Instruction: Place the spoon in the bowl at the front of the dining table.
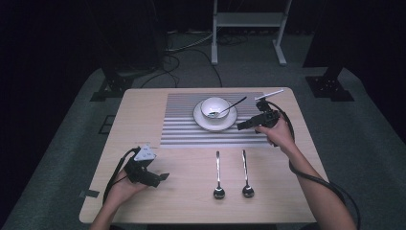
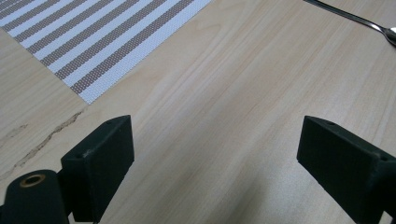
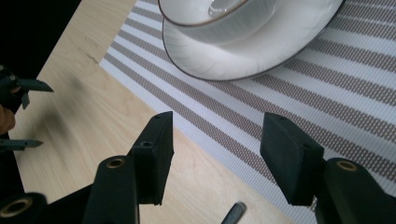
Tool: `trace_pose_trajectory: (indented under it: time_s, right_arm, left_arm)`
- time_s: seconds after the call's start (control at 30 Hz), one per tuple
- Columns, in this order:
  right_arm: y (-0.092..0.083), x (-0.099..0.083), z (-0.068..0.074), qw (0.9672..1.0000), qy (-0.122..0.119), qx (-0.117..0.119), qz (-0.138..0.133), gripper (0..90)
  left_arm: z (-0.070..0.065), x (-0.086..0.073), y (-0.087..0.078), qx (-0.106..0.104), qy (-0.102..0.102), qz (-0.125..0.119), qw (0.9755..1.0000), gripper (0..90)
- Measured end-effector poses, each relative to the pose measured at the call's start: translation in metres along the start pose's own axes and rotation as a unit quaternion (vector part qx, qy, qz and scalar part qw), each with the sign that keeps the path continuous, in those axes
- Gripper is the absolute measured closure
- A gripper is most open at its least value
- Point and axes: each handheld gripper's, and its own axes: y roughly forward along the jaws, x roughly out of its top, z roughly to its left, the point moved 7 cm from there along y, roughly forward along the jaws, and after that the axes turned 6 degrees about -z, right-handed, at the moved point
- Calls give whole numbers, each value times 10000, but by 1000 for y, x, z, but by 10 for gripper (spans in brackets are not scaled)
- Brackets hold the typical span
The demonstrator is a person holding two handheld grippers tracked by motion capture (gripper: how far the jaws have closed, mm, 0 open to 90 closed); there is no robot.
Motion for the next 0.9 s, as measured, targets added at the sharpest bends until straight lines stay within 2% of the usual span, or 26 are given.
trace_pose_trajectory:
  time_s: [0.43, 0.67, 0.9]
  right_arm:
    - [-1, -37, 6, 9998, -147, 111, 103, 415]
    - [-7, -53, 11, 9995, -159, 269, 10, 410]
    - [-10, -70, 13, 9995, -160, 259, -24, 383]
  left_arm:
    - [1, 0, -1, 19, -13, 4, 10000, 98]
    - [1, 0, -1, 36, -34, 3, 10000, 99]
    - [1, 0, -1, 25, -5, 4, 10000, 99]
